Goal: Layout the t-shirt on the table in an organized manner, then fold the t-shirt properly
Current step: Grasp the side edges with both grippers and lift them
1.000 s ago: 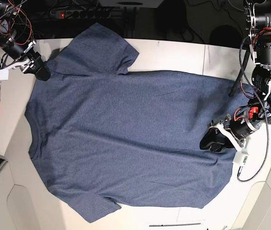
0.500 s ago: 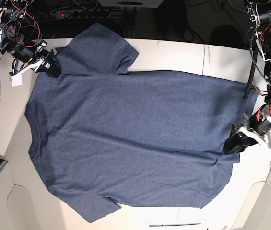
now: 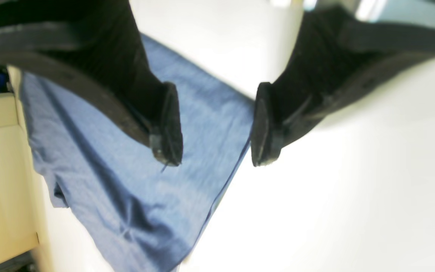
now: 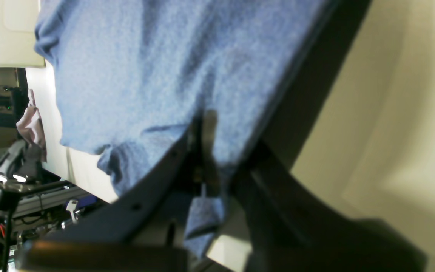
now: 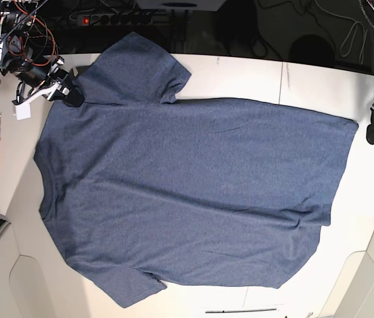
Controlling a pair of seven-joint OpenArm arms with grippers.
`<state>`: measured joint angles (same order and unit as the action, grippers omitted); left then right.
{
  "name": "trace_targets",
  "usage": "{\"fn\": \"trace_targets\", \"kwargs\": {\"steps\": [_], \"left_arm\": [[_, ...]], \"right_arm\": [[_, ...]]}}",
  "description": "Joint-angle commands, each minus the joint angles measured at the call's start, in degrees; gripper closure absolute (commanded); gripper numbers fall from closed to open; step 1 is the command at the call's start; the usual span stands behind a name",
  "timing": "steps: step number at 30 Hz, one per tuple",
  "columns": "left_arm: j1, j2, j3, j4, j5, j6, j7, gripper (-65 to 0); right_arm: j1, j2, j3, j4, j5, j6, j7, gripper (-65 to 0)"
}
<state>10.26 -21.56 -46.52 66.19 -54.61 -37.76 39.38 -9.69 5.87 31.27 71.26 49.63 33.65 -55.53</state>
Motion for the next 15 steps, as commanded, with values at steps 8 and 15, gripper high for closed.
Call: {"fn": "trace_targets", "kwargs": {"steps": [8, 15], "left_arm": [[-0.31, 0.13, 0.11, -6.47, 3.41, 2.23, -6.14, -33.1], [-3.67, 0.11, 2.71, -9.92, 3.48, 2.23, -6.12, -33.1]], "right_arm": [[-0.33, -0.02, 0.0, -0.02, 0.35, -0.48, -1.14, 0.0], [-0.33, -0.02, 0.0, -0.02, 0.52, -0.46, -1.14, 0.0]]}}
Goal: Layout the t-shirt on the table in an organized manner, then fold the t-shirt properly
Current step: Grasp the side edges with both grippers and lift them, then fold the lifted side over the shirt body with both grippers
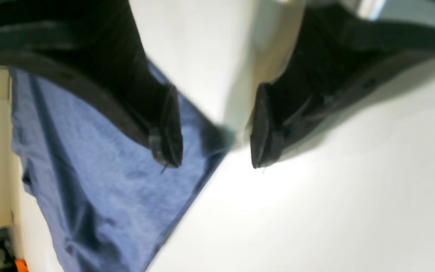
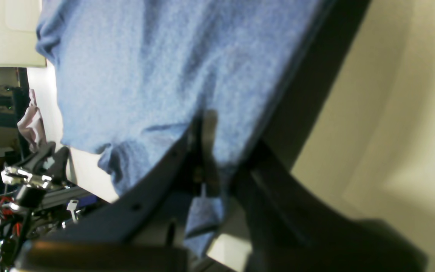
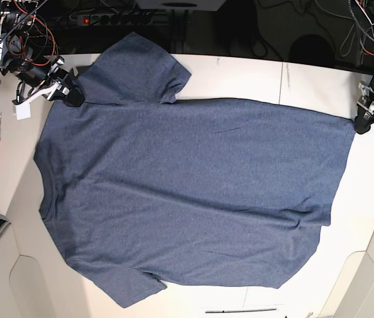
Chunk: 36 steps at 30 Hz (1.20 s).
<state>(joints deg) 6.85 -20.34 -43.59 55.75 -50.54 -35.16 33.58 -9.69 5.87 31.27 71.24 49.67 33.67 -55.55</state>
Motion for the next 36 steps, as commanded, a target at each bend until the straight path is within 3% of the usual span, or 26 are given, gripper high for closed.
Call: {"fn": "trace_targets", "kwargs": {"steps": [1, 7, 9, 11, 14, 18, 24, 36], "left_arm": [[-0.7, -1.14, 1.36, 0.52, -0.63, -0.35, -0.33, -33.1], [-2.19, -1.09, 9.27, 0.52, -0.35, 0.02, -0.83, -31.6], [-2.19, -1.09, 9.33, 0.52, -0.9, 0.0, -0.81, -24.9], [-2.21, -1.11, 8.61, 0.55, -1.14, -0.5, -0.81, -13.6], [-2.19, -1.11, 7.06, 0.55, -1.14, -3.82, -0.66, 0.0], [-1.95, -1.16, 4.48, 0.55, -2.25, -4.57, 0.63, 0.0], [-0.52, -2.45, 1.16, 0.83, -11.08, -4.84, 8.94, 0.0], [5.53, -5.09, -1.49, 0.94, -24.04, -4.84, 18.14, 0.0]], "right_arm": [[-0.33, -0.02, 0.0, 0.0, 0.5, -0.48, -1.11, 0.0], [-0.35, -0.02, 0.0, 0.0, 0.46, -0.48, -1.4, 0.0], [-0.35, -0.02, 0.0, 0.0, 0.46, -0.48, -1.73, 0.0], [-0.35, -0.02, 0.0, 0.0, 0.48, -0.5, -1.77, 0.0], [-0.35, -0.02, 0.0, 0.0, 0.5, -0.48, -2.25, 0.0], [-0.37, -0.02, 0.0, 0.04, 1.42, -0.48, -4.98, 0.0], [-1.46, 0.09, 0.0, 0.96, 3.3, -0.48, -8.22, 0.0], [-9.99, 1.07, 1.31, 13.6, 3.3, -0.48, -9.03, 0.0]]}}
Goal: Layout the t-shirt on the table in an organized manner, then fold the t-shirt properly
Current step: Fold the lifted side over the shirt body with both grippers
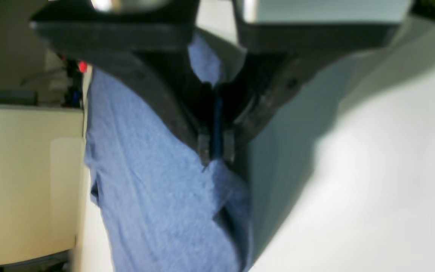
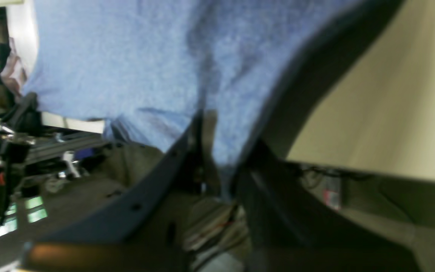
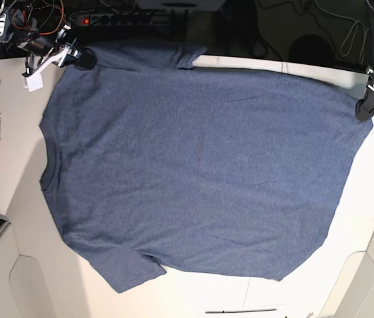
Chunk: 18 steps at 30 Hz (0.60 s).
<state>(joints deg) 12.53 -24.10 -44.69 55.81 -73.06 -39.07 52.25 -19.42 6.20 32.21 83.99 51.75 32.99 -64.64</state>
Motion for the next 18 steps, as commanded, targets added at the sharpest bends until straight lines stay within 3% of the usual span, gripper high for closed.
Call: {"fn": "trace_targets", "kwargs": {"steps": [1, 11, 14, 18], "left_arm": [[0.11, -1.31, -0.39, 0.87, -2.49, -0.93, 0.02, 0.0], [0.74, -1.31, -0.39, 2.1, -11.78, -0.93, 4.55, 0.0], [-0.9, -1.29, -0.35, 3.34, -11.94, -0.93, 4.57, 0.0], [-5.42, -1.31, 0.31, 3.54, -8.2, -0.93, 4.5, 0.0]], "right_arm": [[-0.74, 0.74, 0.35, 1.99, 1.2, 0.2, 0.07, 0.0], [-0.87, 0.74, 0.35, 10.64, 4.31, 0.24, -0.44, 0.0], [1.92, 0.72, 0.35, 11.3, 3.65, 0.24, 0.94, 0.0], [6.95, 0.31, 0.28, 10.95, -2.32, 0.24, 3.45, 0.0]]}}
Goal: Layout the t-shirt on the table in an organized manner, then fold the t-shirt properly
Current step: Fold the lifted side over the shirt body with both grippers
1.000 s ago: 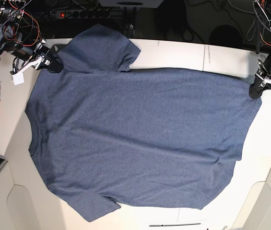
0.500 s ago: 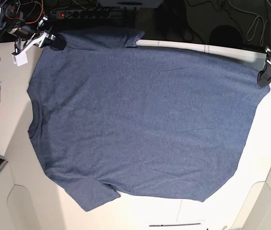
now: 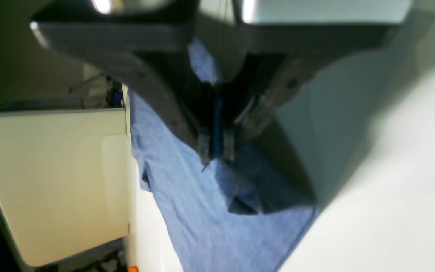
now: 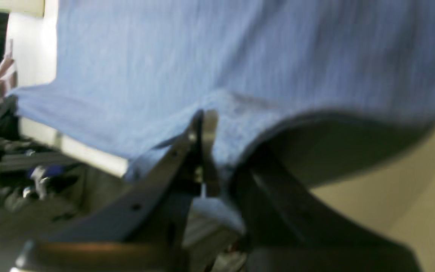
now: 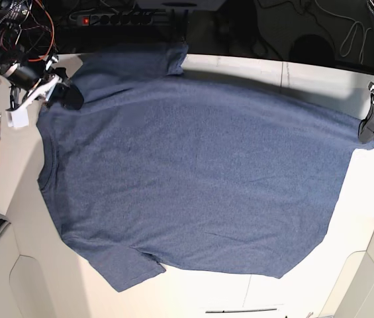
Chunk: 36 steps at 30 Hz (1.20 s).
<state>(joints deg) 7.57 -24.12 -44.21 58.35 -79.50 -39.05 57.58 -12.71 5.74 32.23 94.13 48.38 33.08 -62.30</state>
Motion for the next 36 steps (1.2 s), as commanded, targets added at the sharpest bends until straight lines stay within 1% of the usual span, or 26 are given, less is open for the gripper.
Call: {"fn": "trace_targets", "kwargs": {"steps": [1, 3, 7, 11, 15, 18, 24, 26, 28, 29, 31, 36], "left_arm": [[-1.7, -1.29, 0.35, 1.01, -0.68, -0.95, -1.25, 0.0], [-3.82, -1.31, 1.97, 1.01, 2.49, -0.95, -3.89, 0.0], [-7.61, -1.31, 6.29, 1.01, 11.13, -0.95, -9.92, 0.0], [-10.19, -1.29, 11.58, 1.01, 17.55, -0.95, -14.21, 0.0], [-11.56, -1.29, 15.65, 0.98, 24.13, -0.95, -18.53, 0.0], [-11.56, -1.29, 16.0, 0.98, 24.94, -0.95, -21.38, 0.0], [-11.54, -1.31, 15.56, 0.98, 25.0, -0.95, -21.79, 0.0], [-11.56, -1.27, 15.58, 0.98, 25.35, -0.95, -21.94, 0.0], [-11.56, -1.27, 15.58, 0.98, 27.47, -0.95, -23.67, 0.0], [-11.56, -1.29, 15.58, 0.98, 29.09, -0.95, -24.92, 0.0], [-11.56, -1.29, 15.58, 0.98, 31.85, -0.95, -26.71, 0.0], [-11.56, -1.29, 15.58, 0.96, 34.99, -0.95, -27.45, 0.0]], "right_arm": [[1.38, 0.76, 0.26, 0.52, -0.42, 0.13, 2.19, 0.0], [3.34, 0.76, 0.26, -0.13, -3.08, 0.11, 4.28, 0.0], [6.36, 0.76, 0.26, -1.51, -7.54, -0.33, 7.13, 0.0], [7.34, 0.76, 0.26, -1.92, -11.41, -0.48, 10.82, 0.0], [7.85, 0.76, 0.26, -2.78, -13.75, -1.25, 13.31, 0.0], [9.42, 0.76, 0.24, -4.83, -13.81, -1.25, 13.09, 0.0], [12.31, 0.76, -3.39, -5.2, -13.84, -1.16, 12.85, 0.0], [13.38, 0.76, -5.18, -5.2, -15.54, -1.18, 13.42, 0.0], [14.36, 0.76, -6.82, -5.22, -18.82, -1.36, 14.86, 0.0], [14.84, 0.76, -7.43, -5.25, -20.46, -1.73, 15.82, 0.0], [15.43, 0.76, -8.15, -5.27, -23.28, -3.98, 17.05, 0.0], [15.87, 0.76, -8.26, -5.33, -28.76, -9.49, 18.51, 0.0]]}}
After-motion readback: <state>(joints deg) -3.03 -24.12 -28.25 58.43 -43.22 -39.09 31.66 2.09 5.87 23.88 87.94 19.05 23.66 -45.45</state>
